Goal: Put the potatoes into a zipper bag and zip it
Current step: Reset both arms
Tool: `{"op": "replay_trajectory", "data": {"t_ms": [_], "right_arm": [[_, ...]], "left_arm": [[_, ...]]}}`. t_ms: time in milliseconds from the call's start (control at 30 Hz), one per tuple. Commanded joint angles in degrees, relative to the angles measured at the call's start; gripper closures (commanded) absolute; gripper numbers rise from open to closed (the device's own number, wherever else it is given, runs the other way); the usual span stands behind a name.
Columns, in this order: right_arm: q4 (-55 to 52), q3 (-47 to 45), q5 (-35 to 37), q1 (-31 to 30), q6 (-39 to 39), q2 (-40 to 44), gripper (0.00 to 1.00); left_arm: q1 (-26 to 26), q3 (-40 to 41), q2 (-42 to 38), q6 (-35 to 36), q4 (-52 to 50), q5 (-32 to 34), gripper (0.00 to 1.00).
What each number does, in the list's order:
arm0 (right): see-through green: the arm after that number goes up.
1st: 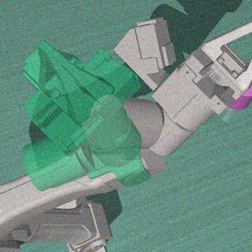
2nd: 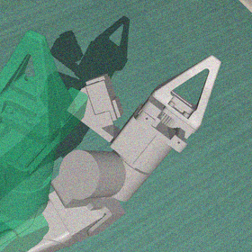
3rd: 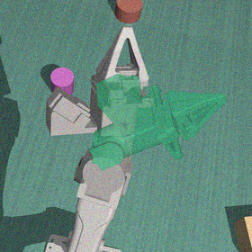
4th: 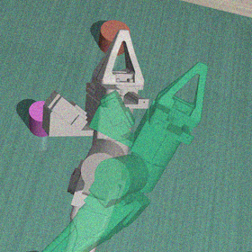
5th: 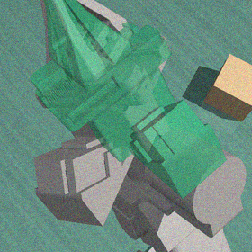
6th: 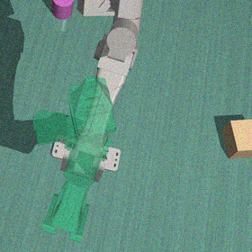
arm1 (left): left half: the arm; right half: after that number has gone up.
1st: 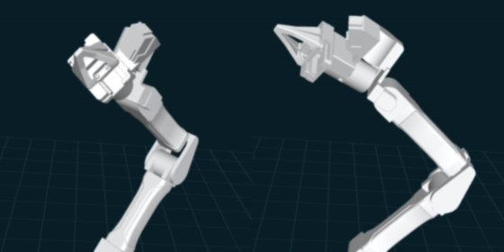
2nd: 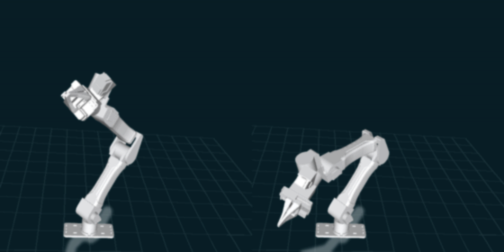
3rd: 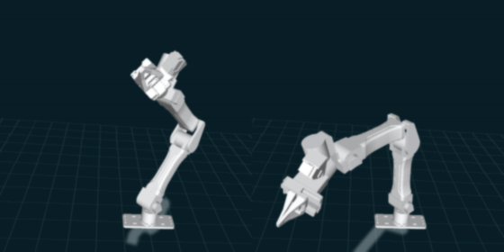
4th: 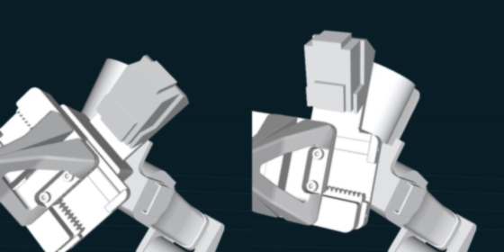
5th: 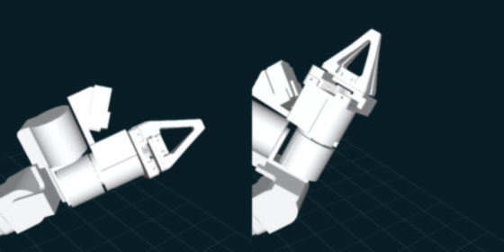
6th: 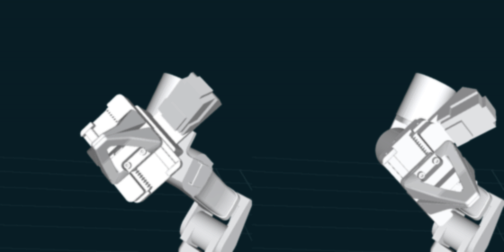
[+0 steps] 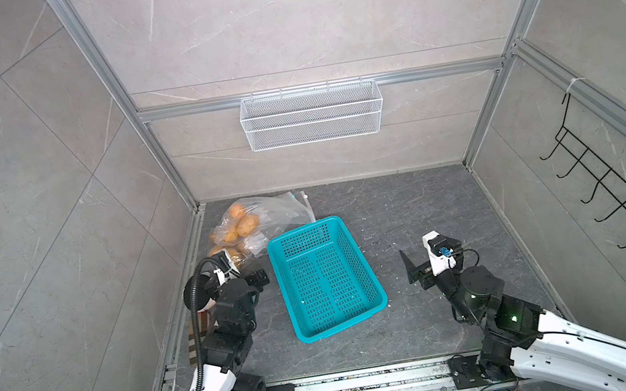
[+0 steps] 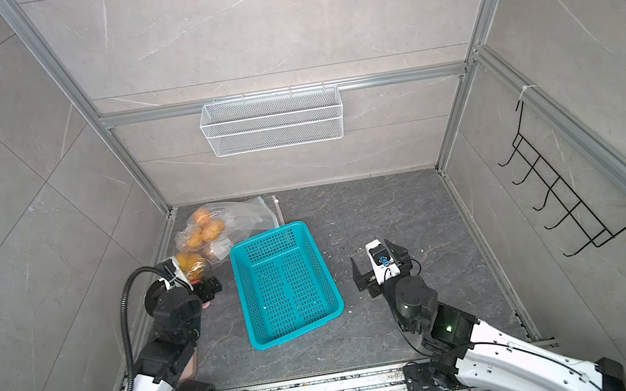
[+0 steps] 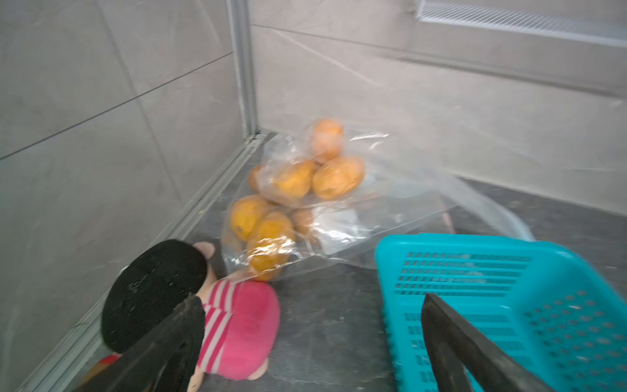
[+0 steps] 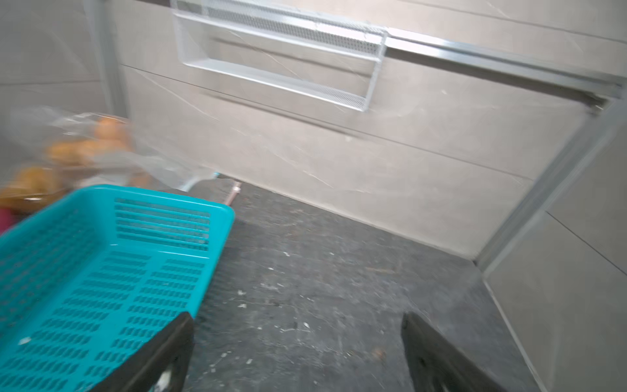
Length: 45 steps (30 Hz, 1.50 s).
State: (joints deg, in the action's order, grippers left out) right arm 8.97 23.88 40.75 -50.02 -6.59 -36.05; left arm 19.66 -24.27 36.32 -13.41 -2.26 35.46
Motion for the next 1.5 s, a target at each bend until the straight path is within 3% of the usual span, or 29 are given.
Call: {"op": "replay_trajectory", "data": {"t_ms": [0,133,233,467,567,700,767,800,867,1100,1167,1233,1300,1367,1467], "right_arm": [[8.93,-4.56,7.62,5.57,5.19,-1.96,0.05],[12.51,-7.08,9.6,13.16,6.91,-9.96,0.01],[21.36,-10.16,8.62,18.82,7.66,-16.55,0.0],[43.59,-12.91,1.01,28.98,9.66,-34.69,0.0],[49.19,-11.42,0.7,29.99,5.55,-40.43,0.01],[58.75,-12.17,-2.92,34.74,7.0,-47.15,0.0],[49.26,-10.5,-6.08,35.51,9.31,-44.19,0.01],[47.39,-9.96,-8.57,36.34,9.55,-43.6,0.01],[52.06,-10.6,-10.47,36.72,7.8,-45.66,0.0],[48.81,-8.56,-20.78,37.69,5.85,-47.99,0.01],[58.09,-9.02,-21.01,38.63,4.79,-53.8,0.01],[46.93,-7.2,-22.22,39.21,7.34,-49.99,0.01],[49.1,-5.92,-23.16,40.34,7.07,-52.29,0.01],[41.33,-3.77,-25.48,41.76,8.64,-50.61,0.01],[43.54,-4.32,-26.61,42.61,8.79,-51.16,0.01]], "left_arm": [[-0.22,6.25,0.84,4.8,13.91,11.58,0.0],[-3.45,12.0,6.31,6.02,21.52,9.58,0.01],[-10.4,16.11,12.71,5.75,31.05,0.65,0.01],[-22.33,13.99,19.67,5.31,34.79,-17.16,0.01],[-23.37,10.62,27.78,6.92,38.47,-21.21,0.01],[-23.41,6.3,36.38,9.89,42.12,-25.81,0.01],[-23.38,7.37,38.34,9.92,46.68,-27.9,0.01],[-23.29,9.29,41.25,11.01,53.85,-29.7,0.01],[-23.23,9.68,48.01,12.52,61.24,-32.58,0.01],[-22.77,5.72,49.64,13.48,54.67,-34.55,0.0],[-22.87,3.6,49.66,13.53,50.56,-34.92,0.0],[-23.0,3.58,49.75,13.41,50.74,-35.02,0.0],[-22.96,3.41,49.81,13.41,50.6,-35.0,0.0],[-23.06,3.2,49.78,13.4,50.17,-35.17,0.0],[-23.11,3.26,49.74,13.31,50.27,-35.1,0.0]]}}
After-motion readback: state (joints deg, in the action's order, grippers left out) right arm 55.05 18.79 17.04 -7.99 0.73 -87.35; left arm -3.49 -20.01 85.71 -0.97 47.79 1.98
